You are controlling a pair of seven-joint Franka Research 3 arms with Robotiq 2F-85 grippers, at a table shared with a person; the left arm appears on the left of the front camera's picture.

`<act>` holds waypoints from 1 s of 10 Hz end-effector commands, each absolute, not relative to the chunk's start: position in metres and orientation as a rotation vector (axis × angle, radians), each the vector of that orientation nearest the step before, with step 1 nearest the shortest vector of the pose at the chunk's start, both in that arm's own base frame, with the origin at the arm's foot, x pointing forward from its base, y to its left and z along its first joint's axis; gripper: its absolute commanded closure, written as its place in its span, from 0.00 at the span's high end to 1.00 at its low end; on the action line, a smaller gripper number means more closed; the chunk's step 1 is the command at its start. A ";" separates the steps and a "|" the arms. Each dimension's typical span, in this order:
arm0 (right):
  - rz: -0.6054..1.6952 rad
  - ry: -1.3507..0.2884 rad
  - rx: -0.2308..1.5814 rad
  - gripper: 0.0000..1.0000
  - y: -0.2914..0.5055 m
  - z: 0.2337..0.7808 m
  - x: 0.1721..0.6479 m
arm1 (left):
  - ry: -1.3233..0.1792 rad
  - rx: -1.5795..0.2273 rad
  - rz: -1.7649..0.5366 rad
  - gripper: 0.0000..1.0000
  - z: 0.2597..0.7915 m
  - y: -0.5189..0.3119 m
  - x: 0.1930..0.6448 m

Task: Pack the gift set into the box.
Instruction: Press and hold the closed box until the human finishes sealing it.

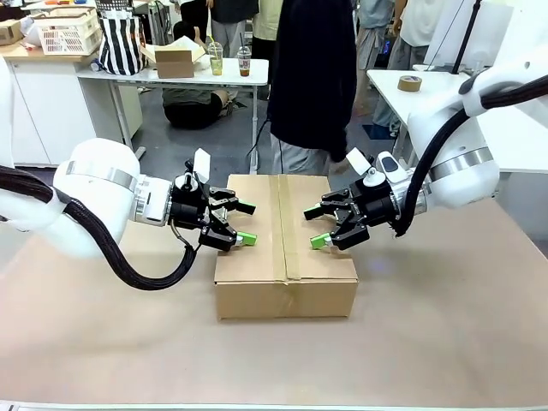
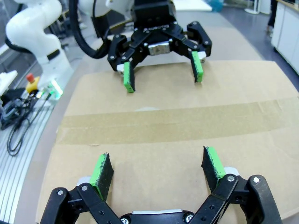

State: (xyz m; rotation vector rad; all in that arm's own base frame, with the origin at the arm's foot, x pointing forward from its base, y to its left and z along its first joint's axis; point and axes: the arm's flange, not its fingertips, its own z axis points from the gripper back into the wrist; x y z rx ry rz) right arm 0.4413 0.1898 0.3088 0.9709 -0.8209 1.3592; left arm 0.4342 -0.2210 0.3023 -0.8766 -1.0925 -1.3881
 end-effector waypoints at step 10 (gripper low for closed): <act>1.355 -0.816 0.970 1.00 0.190 0.307 0.441 | -1.091 -0.881 -1.390 1.00 0.300 -0.221 0.433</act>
